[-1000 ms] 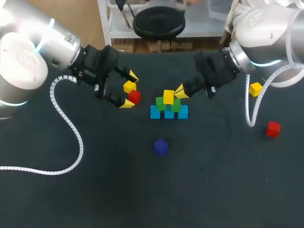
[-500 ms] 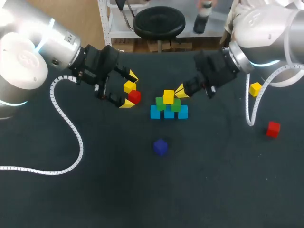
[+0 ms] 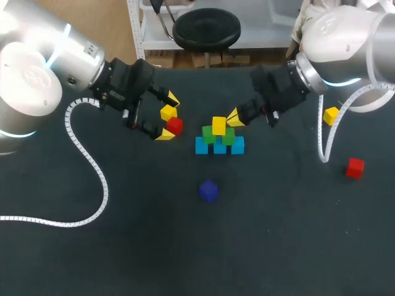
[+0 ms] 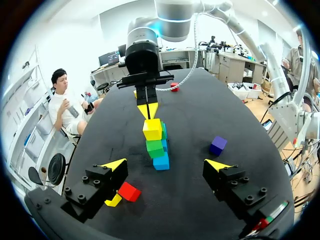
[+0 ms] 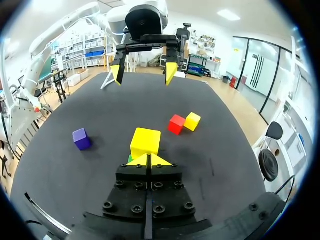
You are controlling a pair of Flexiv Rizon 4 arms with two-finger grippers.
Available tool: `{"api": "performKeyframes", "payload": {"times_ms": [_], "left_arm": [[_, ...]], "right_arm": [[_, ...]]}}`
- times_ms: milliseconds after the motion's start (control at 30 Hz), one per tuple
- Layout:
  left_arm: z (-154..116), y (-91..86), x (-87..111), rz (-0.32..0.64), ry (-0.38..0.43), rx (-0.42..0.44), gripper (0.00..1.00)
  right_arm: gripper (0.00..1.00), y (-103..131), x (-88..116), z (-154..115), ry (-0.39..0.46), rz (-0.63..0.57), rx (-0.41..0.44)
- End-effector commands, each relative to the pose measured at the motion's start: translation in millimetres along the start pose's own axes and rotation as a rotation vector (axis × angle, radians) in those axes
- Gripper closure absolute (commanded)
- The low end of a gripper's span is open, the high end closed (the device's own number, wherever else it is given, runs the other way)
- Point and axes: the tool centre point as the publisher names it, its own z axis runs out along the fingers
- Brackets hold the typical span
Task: Place the blue cubes, place green cubes on the blue cubes, place the yellow cubes on the green cubes, then place the red cubes on the yellow cubes, and place purple cube on the red cubes.
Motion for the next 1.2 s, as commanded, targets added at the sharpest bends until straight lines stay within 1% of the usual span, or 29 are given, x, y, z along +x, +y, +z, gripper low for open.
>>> {"api": "performKeyframes", "payload": {"times_ms": [33, 1200], "left_arm": [[0.3, 2.1, -0.7, -0.002, 0.006, 0.005, 0.00], [0.3, 2.1, -0.7, -0.002, 0.006, 0.005, 0.00]], "right_arm": [[1.00, -2.4, 0.2, 1.1, 0.002, 0.001, -0.002], [1.00, -5.7, 1.8, 1.4, 0.001, 0.004, -0.005]]}}
